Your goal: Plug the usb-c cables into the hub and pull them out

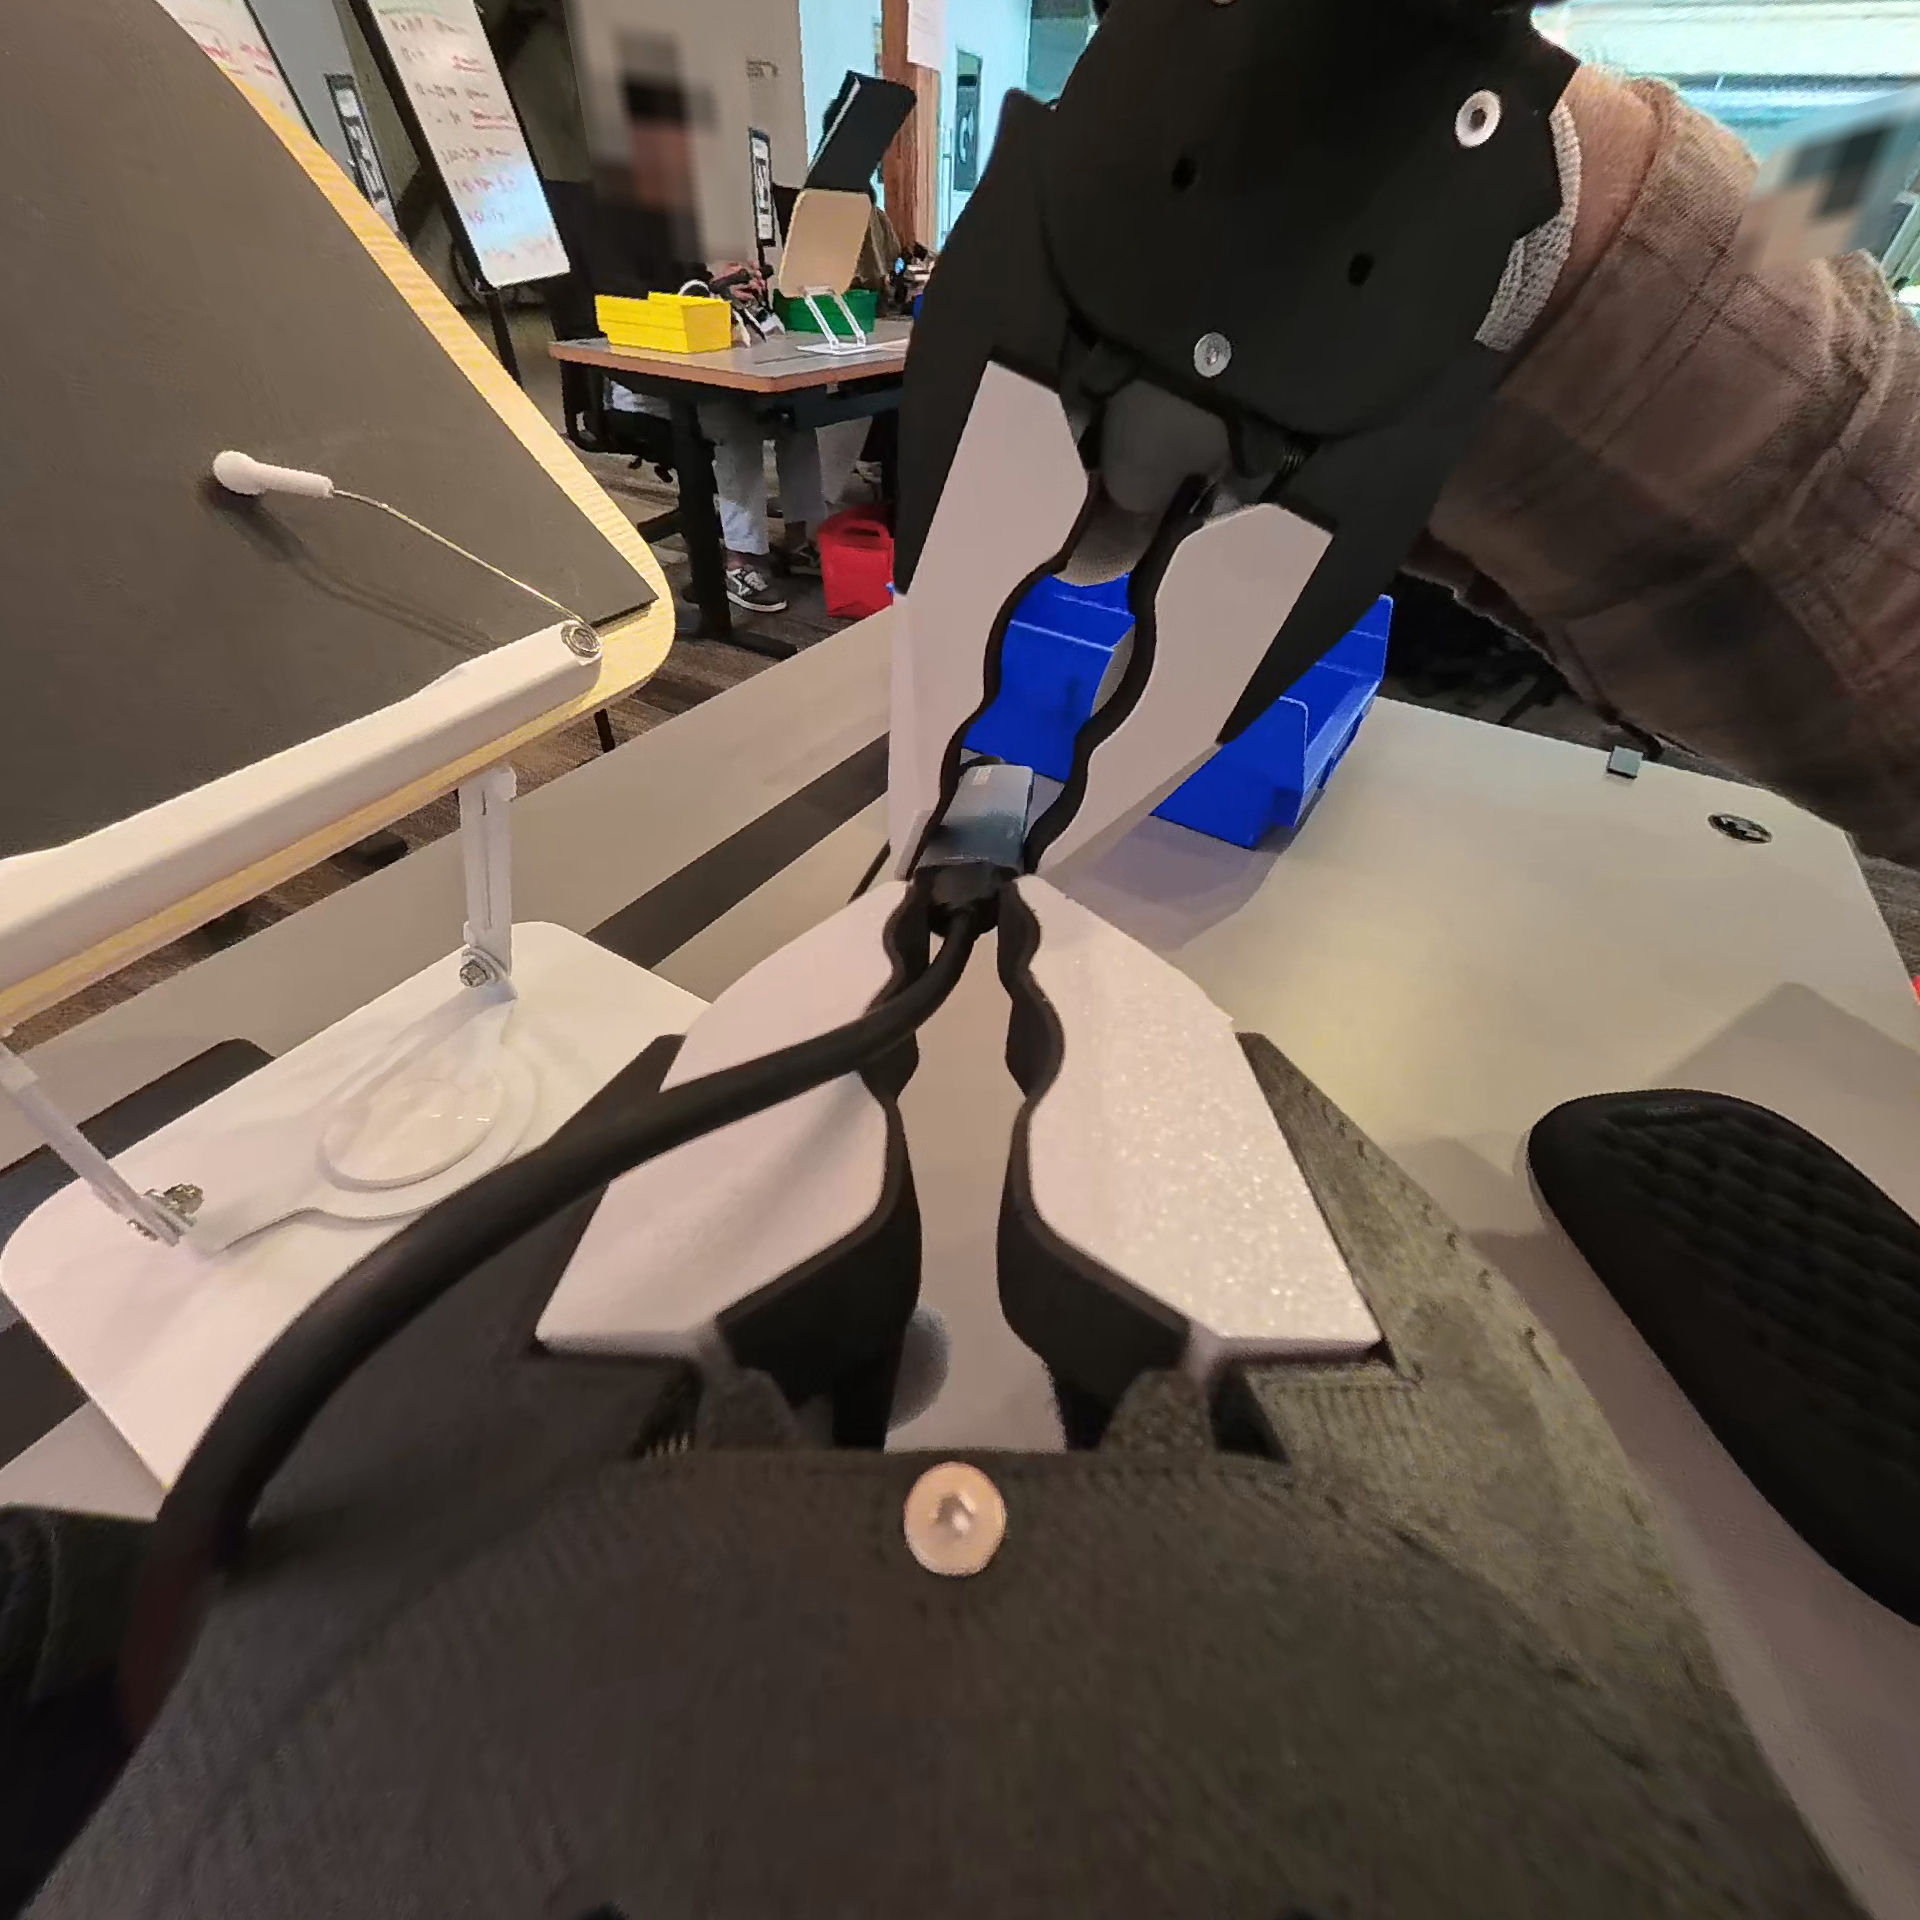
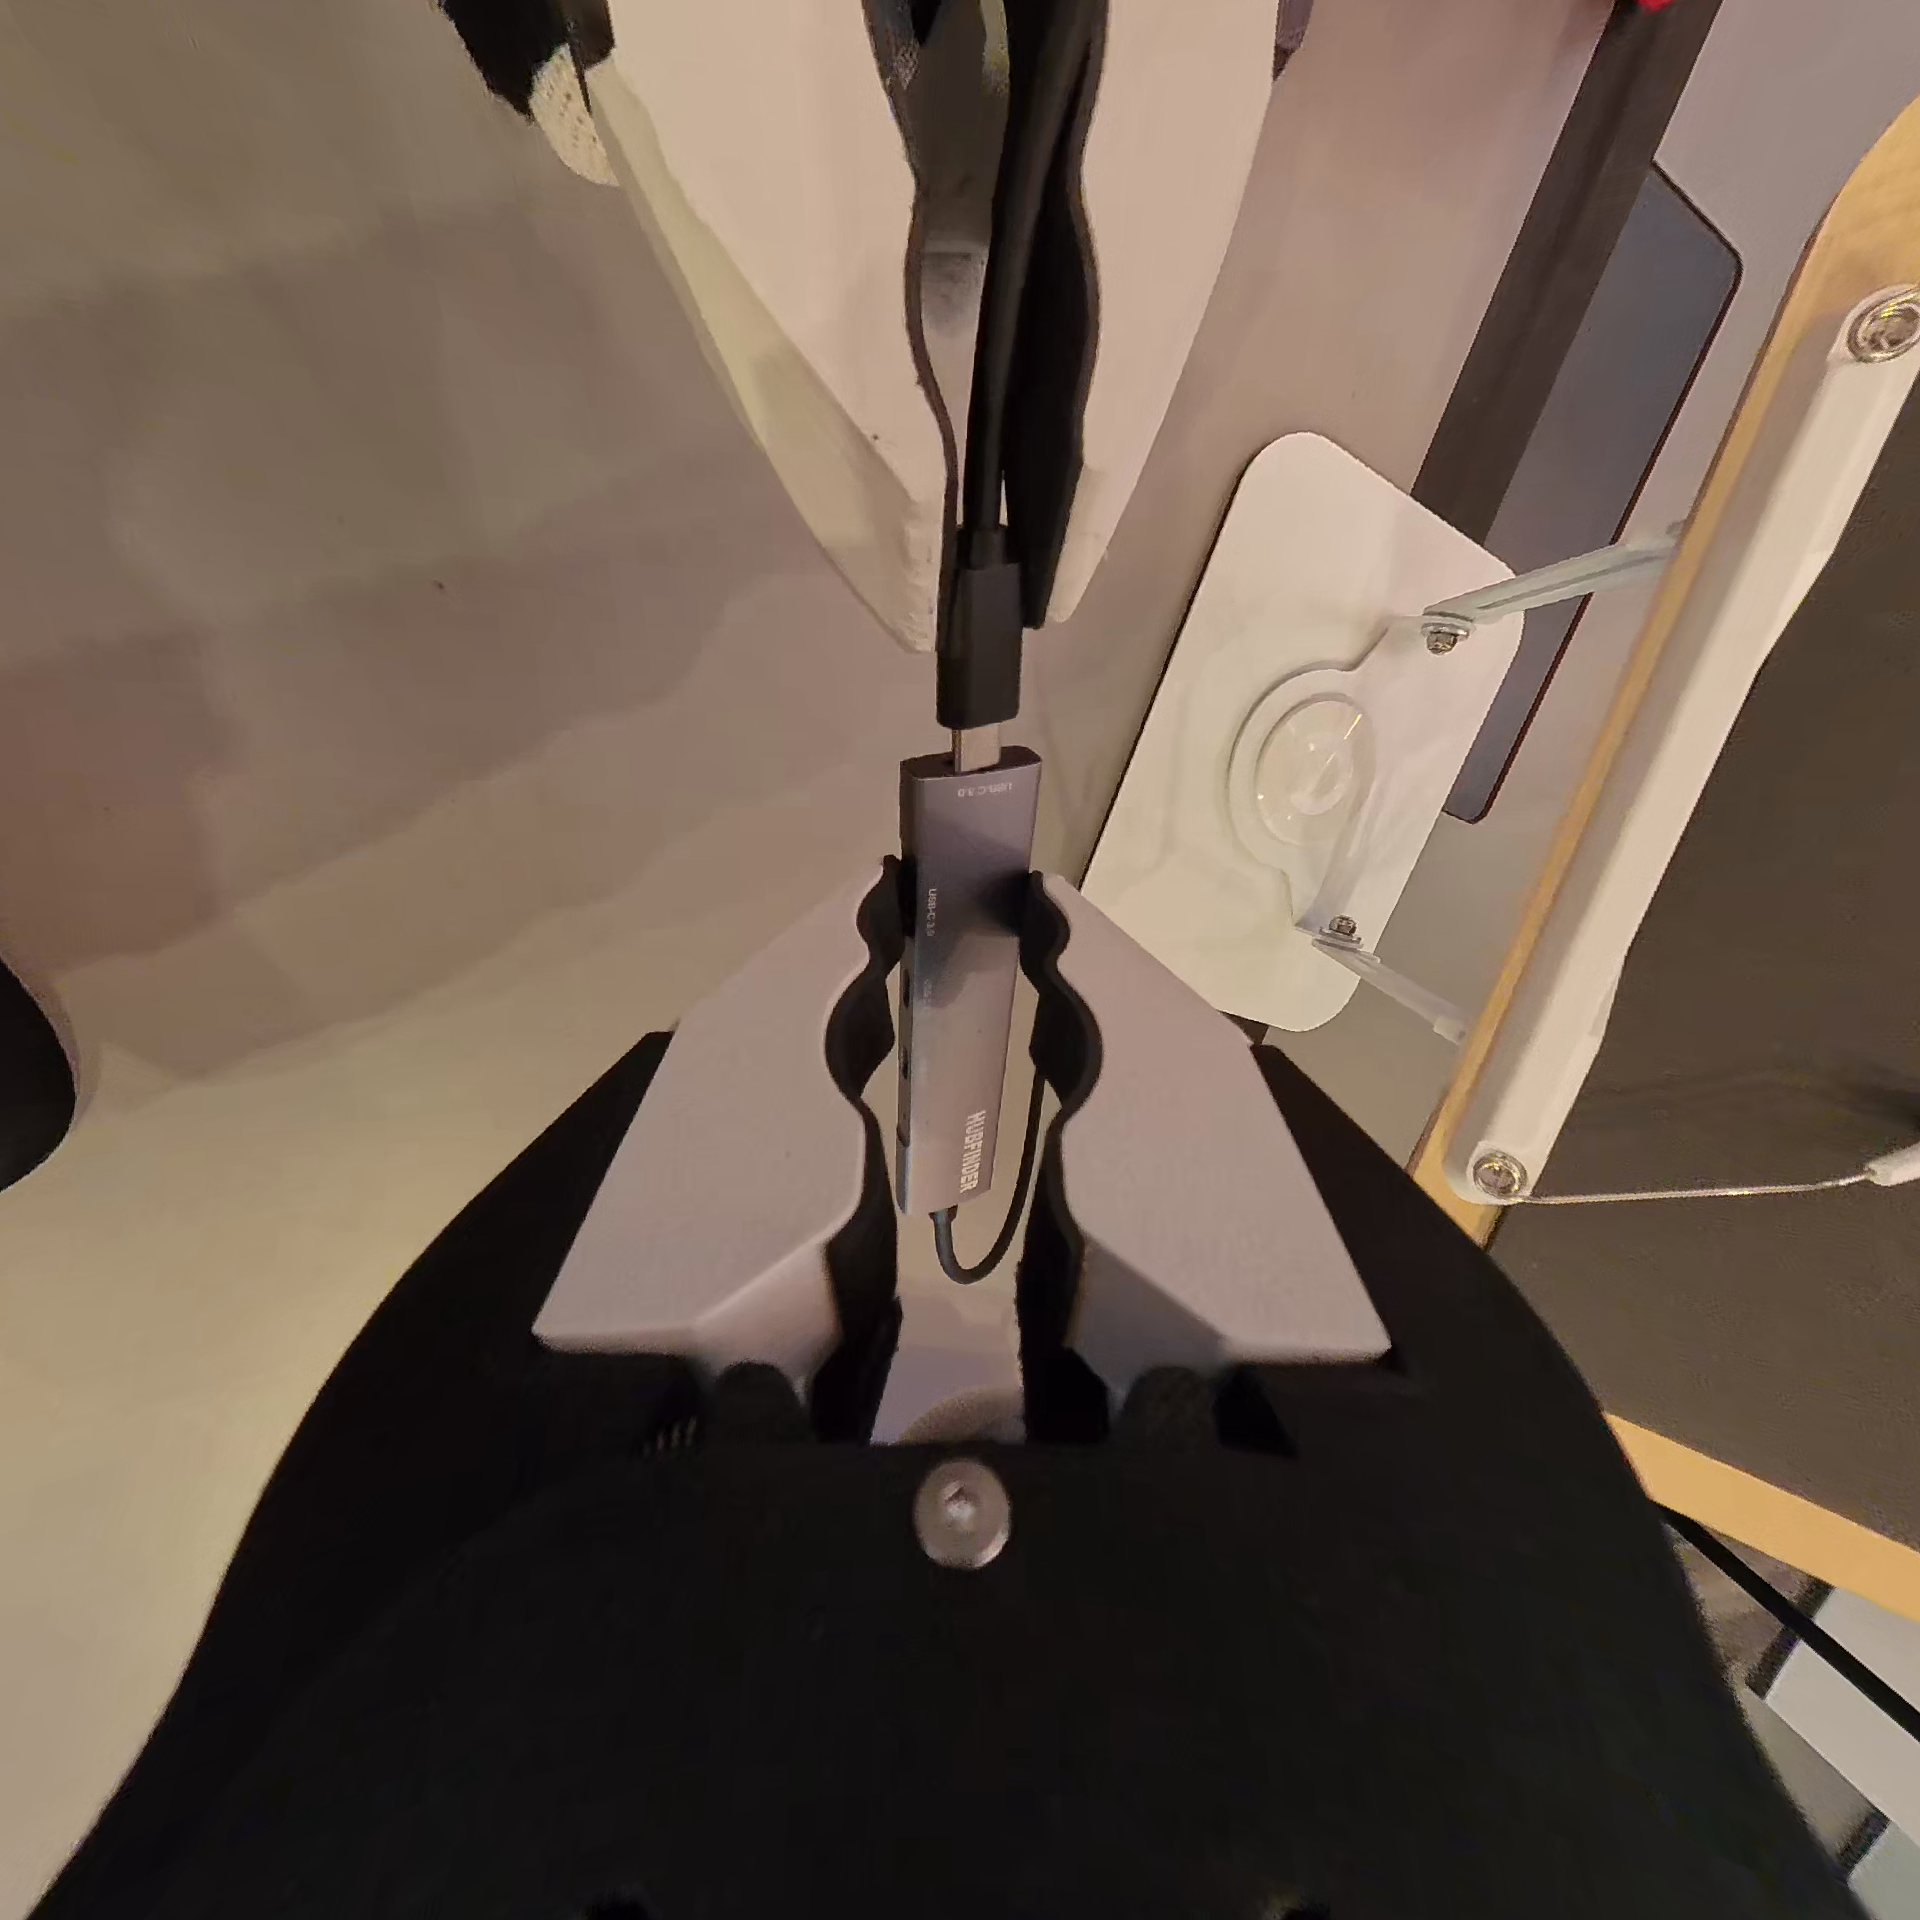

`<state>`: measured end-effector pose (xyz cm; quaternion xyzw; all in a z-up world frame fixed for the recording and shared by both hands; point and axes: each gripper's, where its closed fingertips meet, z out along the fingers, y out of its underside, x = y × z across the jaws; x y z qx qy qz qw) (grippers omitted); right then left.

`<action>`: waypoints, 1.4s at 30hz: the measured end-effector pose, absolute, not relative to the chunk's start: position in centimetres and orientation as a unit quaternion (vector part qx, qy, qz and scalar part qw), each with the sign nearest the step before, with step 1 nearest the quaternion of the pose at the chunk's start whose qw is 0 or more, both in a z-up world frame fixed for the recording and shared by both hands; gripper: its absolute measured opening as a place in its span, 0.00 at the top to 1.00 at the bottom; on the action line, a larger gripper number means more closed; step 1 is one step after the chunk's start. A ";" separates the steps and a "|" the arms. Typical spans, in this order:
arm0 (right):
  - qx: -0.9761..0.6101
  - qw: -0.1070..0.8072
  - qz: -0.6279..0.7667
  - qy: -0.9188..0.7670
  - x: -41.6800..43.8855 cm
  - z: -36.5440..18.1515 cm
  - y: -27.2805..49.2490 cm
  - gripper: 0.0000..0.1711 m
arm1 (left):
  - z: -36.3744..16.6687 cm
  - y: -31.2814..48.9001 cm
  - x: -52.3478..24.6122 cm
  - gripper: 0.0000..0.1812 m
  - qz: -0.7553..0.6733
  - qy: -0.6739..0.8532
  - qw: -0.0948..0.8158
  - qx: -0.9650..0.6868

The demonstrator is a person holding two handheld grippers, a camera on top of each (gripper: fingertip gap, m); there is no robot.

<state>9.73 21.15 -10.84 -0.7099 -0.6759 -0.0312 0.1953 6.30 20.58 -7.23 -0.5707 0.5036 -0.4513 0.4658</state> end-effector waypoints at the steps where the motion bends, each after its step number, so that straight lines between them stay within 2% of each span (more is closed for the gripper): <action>1: -0.710 0.195 -0.031 -0.676 9.7 -10.9 21.2 0.89 | -7.3 20.6 6.3 0.93 -0.450 0.504 0.466 -0.571; 11: -0.710 0.183 -0.026 -0.680 9.8 -10.8 21.1 0.89 | -7.4 20.6 6.3 0.93 -0.412 0.529 0.490 -0.558; 27: -0.707 0.171 0.016 -0.686 9.3 -10.5 20.1 0.89 | -7.1 19.8 6.0 0.93 -0.414 0.558 0.485 -0.530; 42: -0.702 0.178 -0.002 -0.690 9.1 -10.2 20.1 0.89 | -7.0 19.7 6.2 0.93 -0.437 0.543 0.476 -0.536</action>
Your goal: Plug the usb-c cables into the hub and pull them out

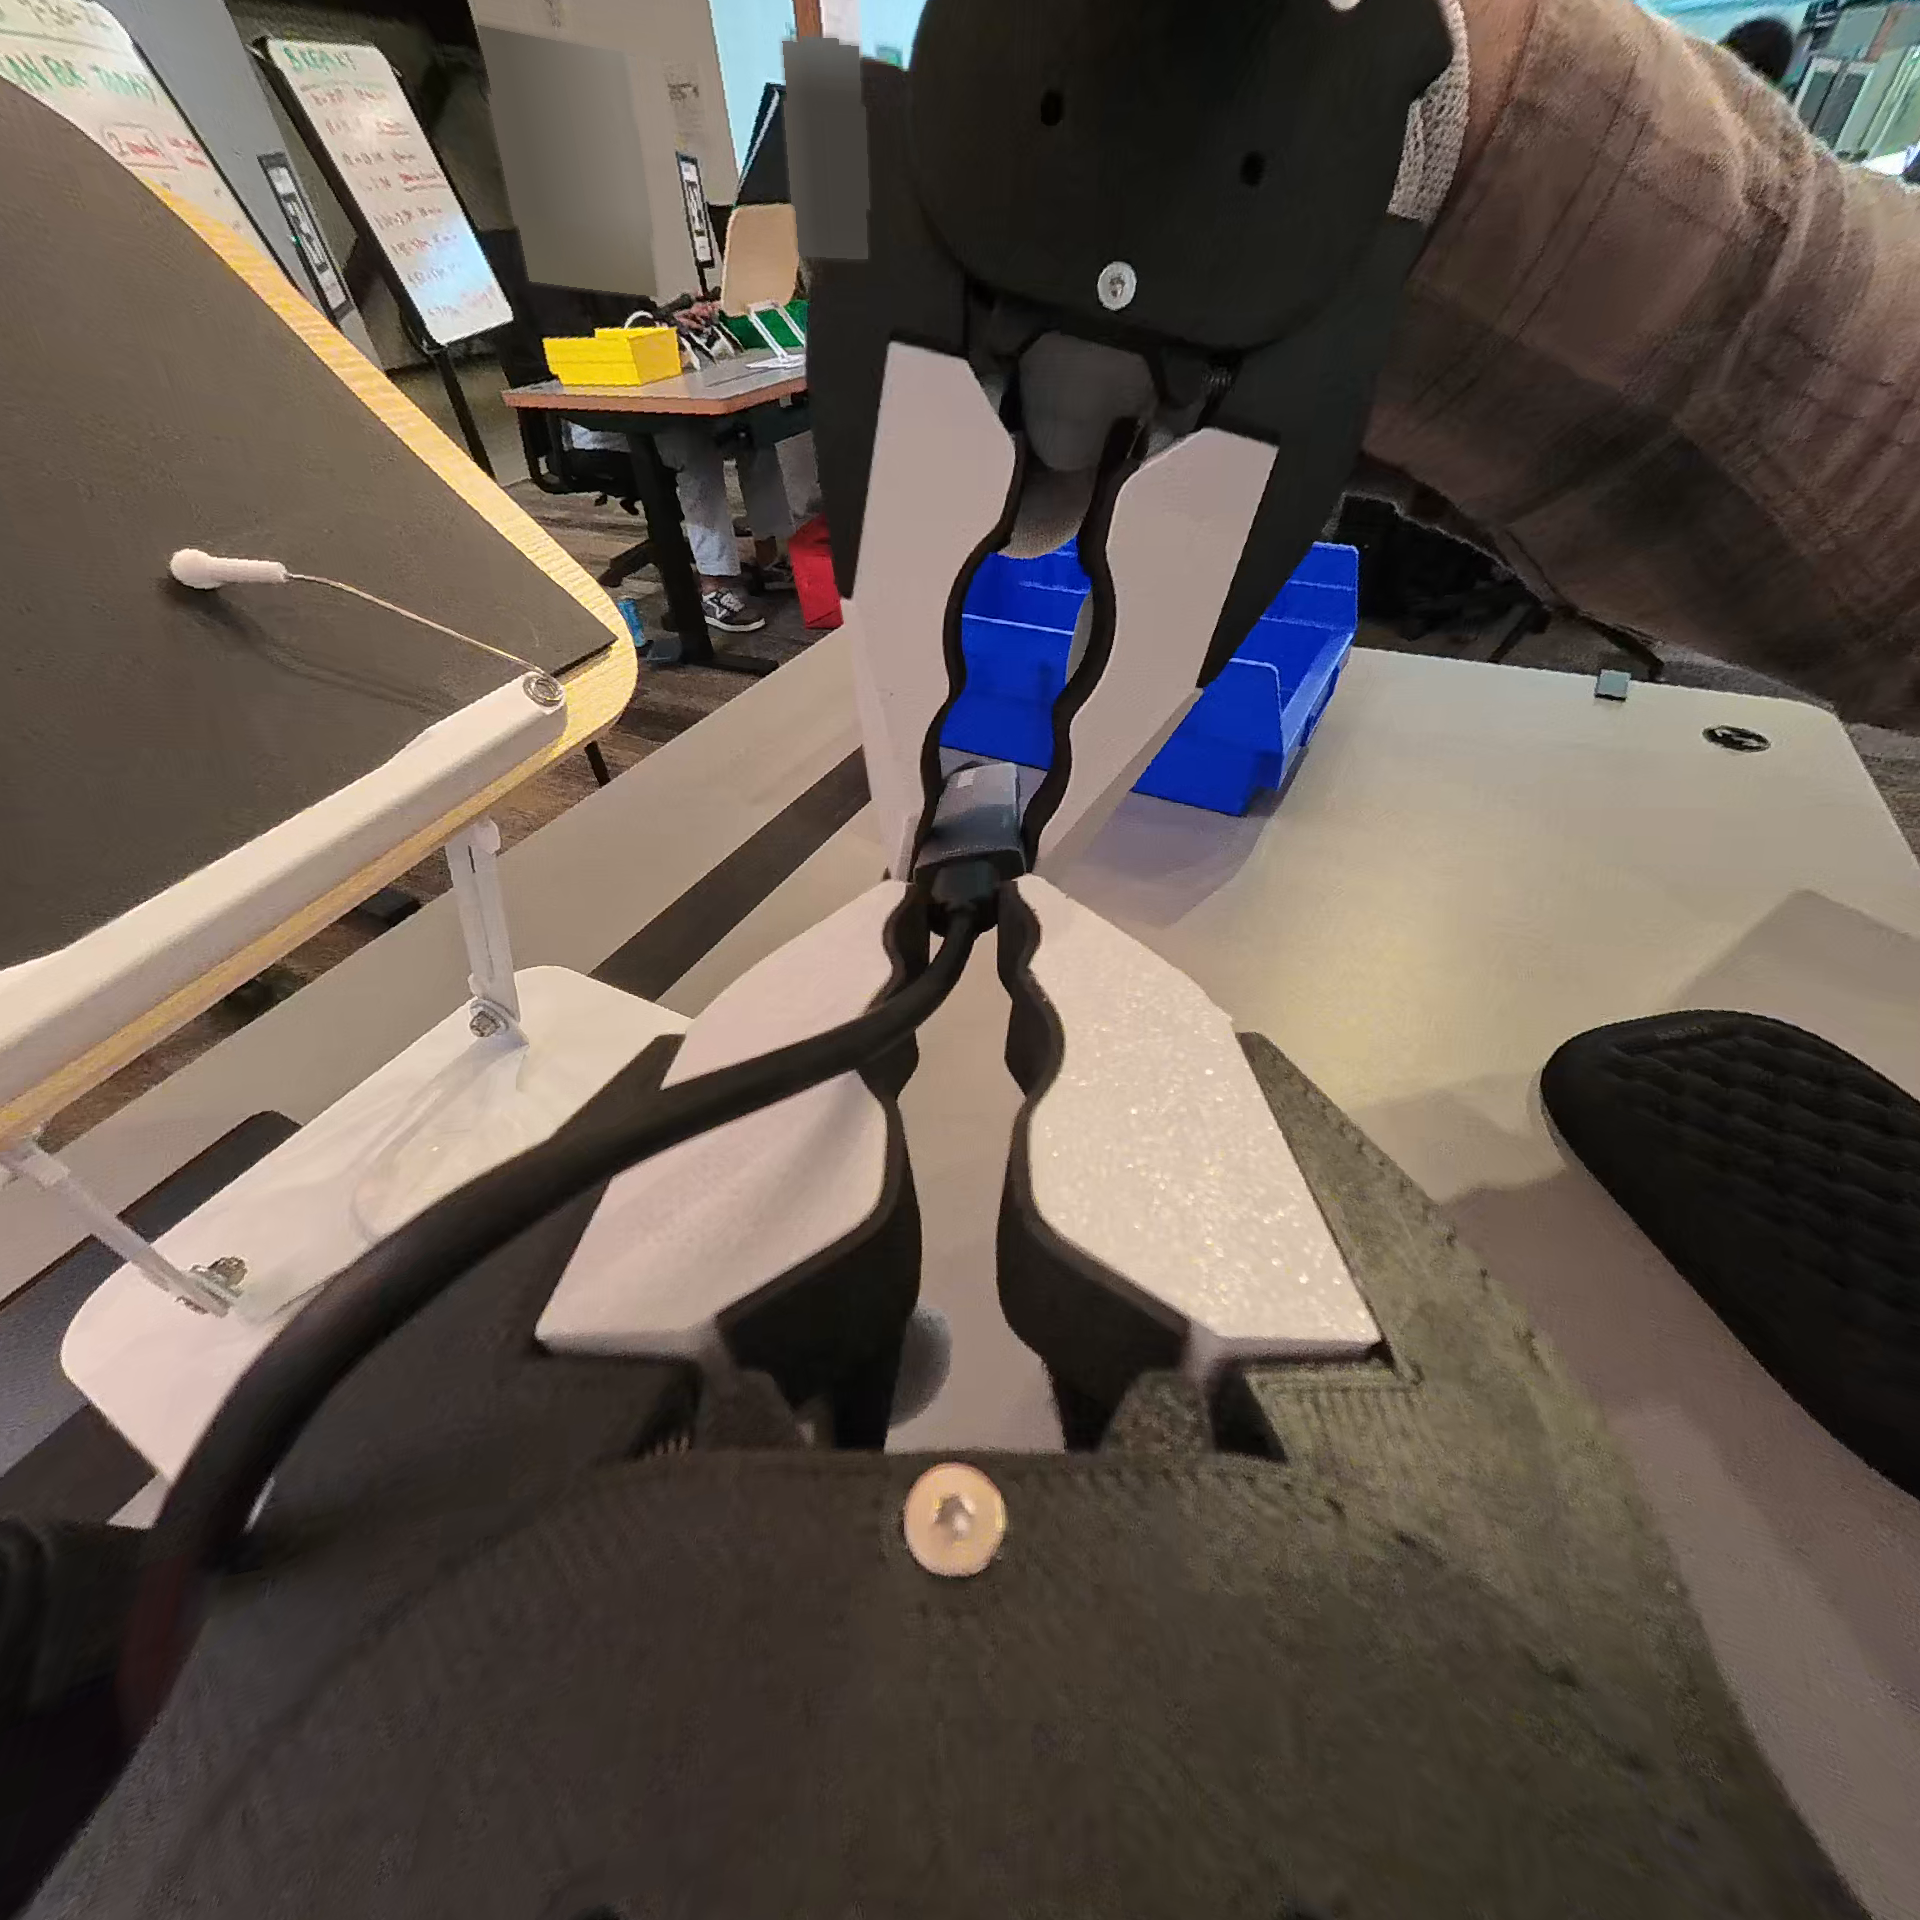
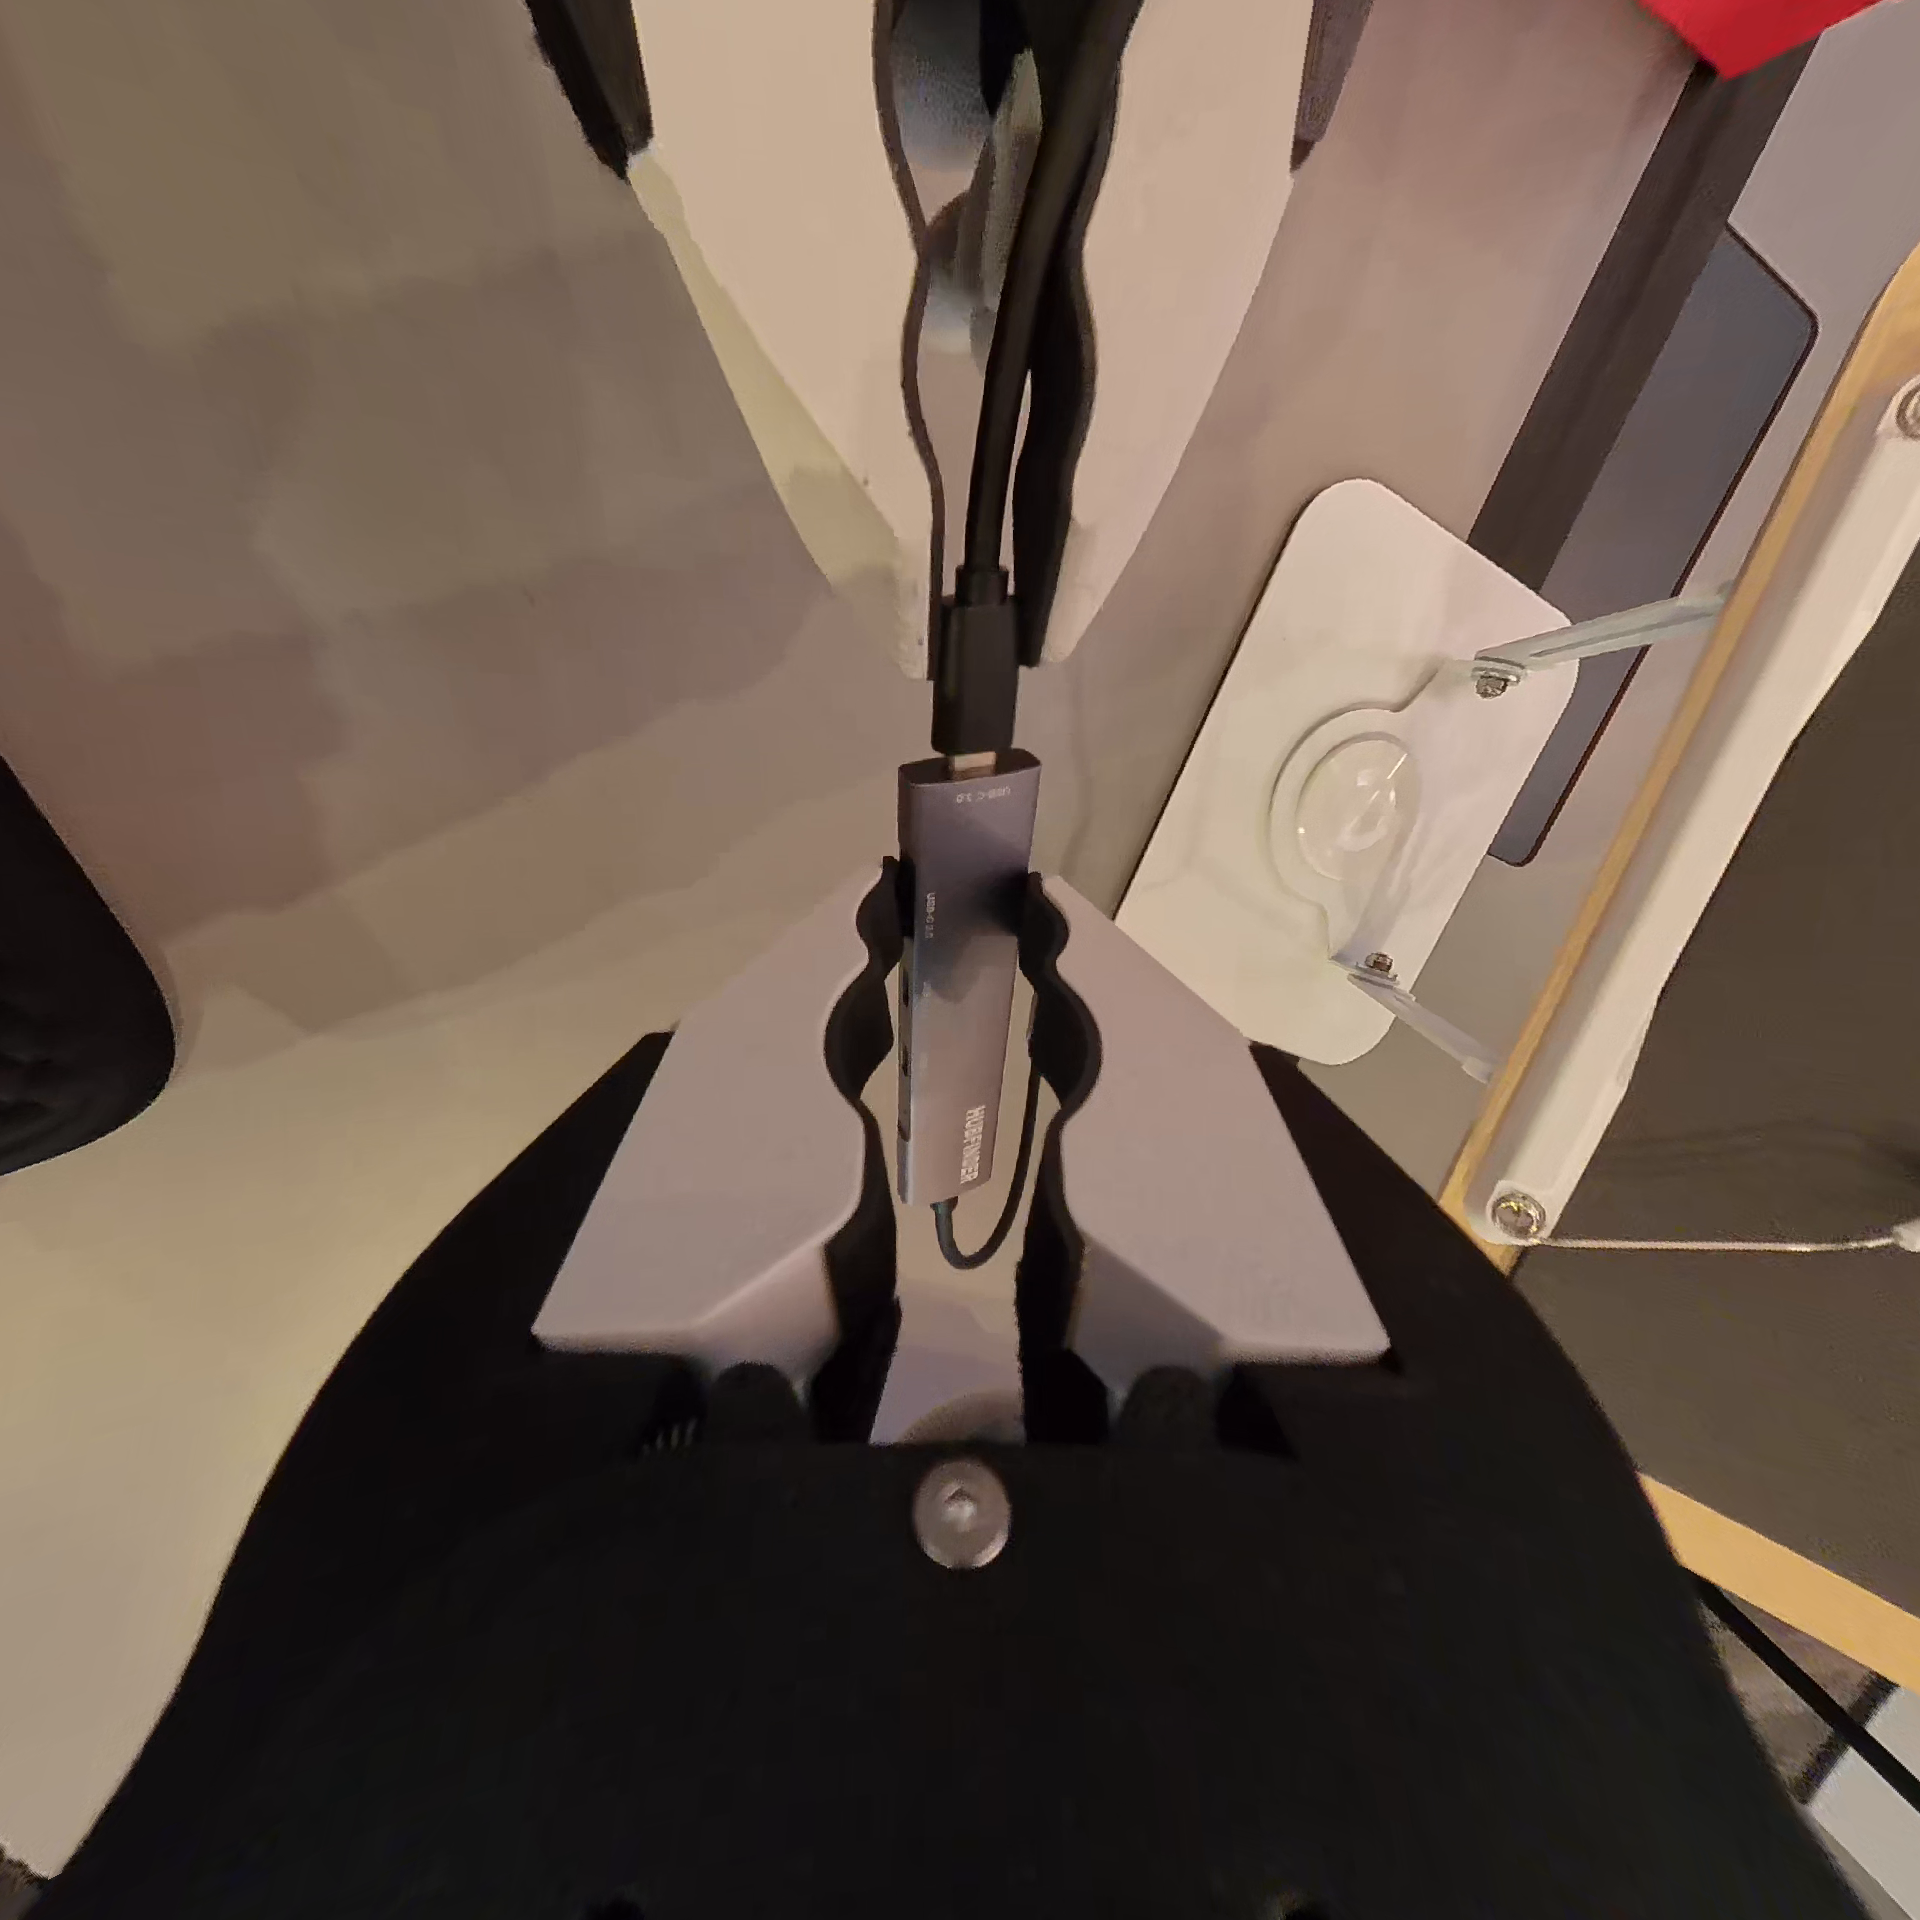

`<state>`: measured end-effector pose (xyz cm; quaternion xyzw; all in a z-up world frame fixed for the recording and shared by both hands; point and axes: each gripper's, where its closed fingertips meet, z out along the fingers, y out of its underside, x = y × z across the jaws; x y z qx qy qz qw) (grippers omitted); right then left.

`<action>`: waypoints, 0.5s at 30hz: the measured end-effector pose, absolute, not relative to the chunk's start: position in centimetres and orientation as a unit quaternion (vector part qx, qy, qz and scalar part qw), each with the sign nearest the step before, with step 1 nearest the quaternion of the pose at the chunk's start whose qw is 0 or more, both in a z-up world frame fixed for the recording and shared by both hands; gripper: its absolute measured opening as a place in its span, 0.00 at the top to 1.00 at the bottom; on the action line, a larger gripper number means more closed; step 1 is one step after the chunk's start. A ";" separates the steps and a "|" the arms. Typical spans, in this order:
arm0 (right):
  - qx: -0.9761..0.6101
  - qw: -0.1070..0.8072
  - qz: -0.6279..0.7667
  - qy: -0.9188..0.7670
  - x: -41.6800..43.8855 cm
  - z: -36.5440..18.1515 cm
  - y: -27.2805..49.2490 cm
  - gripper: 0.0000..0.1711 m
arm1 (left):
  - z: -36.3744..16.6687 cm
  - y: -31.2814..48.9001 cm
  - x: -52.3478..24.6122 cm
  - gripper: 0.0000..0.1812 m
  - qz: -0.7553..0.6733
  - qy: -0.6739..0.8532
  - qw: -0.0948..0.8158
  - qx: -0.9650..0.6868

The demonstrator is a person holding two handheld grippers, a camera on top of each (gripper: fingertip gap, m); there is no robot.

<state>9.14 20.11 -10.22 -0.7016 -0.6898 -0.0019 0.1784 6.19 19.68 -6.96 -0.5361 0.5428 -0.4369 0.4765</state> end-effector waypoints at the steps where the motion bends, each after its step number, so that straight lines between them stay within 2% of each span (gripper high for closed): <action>1: -0.701 0.176 -0.008 -0.691 9.2 -10.3 20.2 0.89 | -7.0 19.7 6.2 0.93 -0.436 0.542 0.477 -0.537; 15: -0.702 0.190 -0.021 -0.686 9.5 -9.5 20.4 0.89 | -6.4 19.8 6.5 0.93 -0.451 0.506 0.512 -0.527</action>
